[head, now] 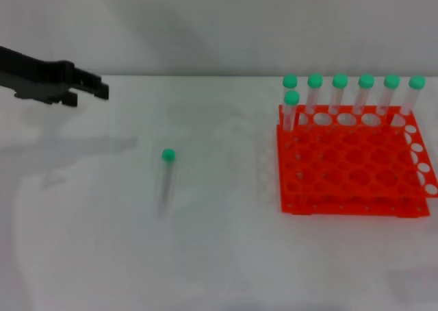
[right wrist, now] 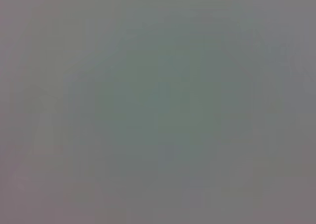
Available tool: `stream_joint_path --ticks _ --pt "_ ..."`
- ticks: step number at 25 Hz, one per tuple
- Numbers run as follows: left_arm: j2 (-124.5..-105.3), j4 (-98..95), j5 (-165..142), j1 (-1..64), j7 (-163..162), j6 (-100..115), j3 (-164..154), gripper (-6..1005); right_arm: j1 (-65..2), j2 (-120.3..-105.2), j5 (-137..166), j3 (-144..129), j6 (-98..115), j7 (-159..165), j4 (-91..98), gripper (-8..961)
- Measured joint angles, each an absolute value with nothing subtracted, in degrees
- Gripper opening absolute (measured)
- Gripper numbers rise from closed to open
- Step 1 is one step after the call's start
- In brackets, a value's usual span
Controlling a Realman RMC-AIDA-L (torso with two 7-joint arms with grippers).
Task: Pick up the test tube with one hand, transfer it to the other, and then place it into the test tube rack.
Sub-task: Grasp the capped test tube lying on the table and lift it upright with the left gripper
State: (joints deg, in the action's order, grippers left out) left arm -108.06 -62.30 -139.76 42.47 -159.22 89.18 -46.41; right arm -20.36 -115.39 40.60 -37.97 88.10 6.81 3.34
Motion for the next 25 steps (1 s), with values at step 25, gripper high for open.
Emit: stream_joint_path --ticks 25 --pt "-111.24 -45.4 -157.6 57.5 -167.5 92.8 -50.7 617 -20.5 -115.31 40.5 -37.9 88.0 6.4 4.6 873"
